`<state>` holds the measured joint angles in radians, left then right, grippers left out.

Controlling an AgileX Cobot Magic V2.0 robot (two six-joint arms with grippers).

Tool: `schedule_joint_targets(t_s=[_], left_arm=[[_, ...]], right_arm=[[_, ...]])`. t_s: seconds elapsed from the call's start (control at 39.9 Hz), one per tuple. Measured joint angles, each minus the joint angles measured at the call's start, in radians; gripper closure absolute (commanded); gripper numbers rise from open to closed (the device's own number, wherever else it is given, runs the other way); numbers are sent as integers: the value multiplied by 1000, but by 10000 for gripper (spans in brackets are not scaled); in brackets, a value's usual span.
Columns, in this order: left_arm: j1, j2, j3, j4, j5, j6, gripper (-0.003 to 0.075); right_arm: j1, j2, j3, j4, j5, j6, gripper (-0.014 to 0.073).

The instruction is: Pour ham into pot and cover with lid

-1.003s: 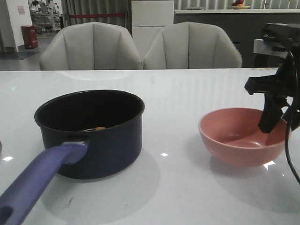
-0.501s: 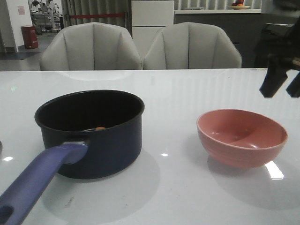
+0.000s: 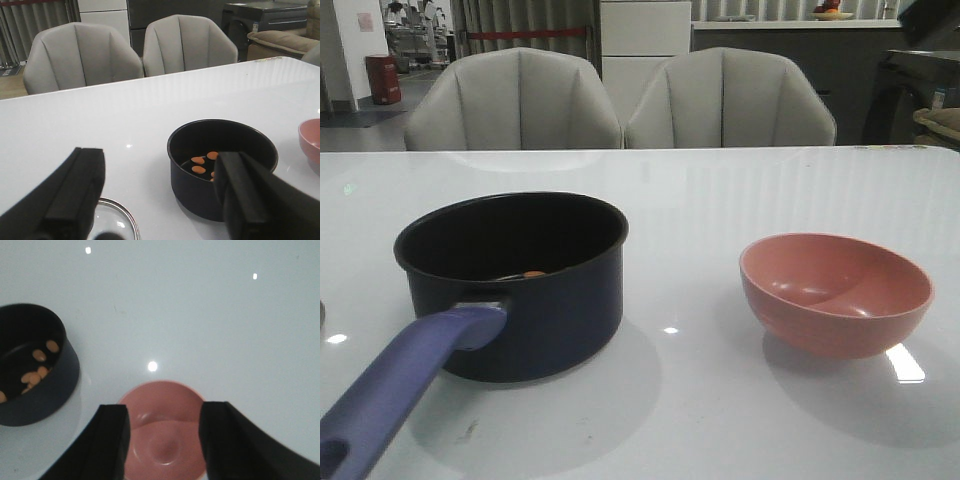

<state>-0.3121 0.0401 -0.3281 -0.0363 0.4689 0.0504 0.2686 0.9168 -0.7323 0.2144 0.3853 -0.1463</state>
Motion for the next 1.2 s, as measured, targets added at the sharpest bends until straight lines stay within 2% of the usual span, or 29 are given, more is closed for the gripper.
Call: schedule_joint_targets(t_s=[0.28, 0.45, 0.68, 0.75, 0.93, 1.2], left_arm=[[0, 0, 0, 0, 0, 0, 218], [0, 0, 0, 0, 0, 0, 218], [0, 0, 0, 0, -19, 0, 218], [0, 0, 0, 0, -23, 0, 218], [0, 0, 0, 0, -24, 0, 218], [0, 7, 0, 1, -25, 0, 215]], right_arm=[[18, -454, 255, 0, -149, -3, 158], [18, -640, 428, 0, -210, -7, 158], [18, -678, 555, 0, -280, -7, 169], [18, -678, 560, 0, -299, -7, 235], [18, -679, 561, 0, -305, -7, 466], [18, -679, 561, 0, -305, -7, 454]])
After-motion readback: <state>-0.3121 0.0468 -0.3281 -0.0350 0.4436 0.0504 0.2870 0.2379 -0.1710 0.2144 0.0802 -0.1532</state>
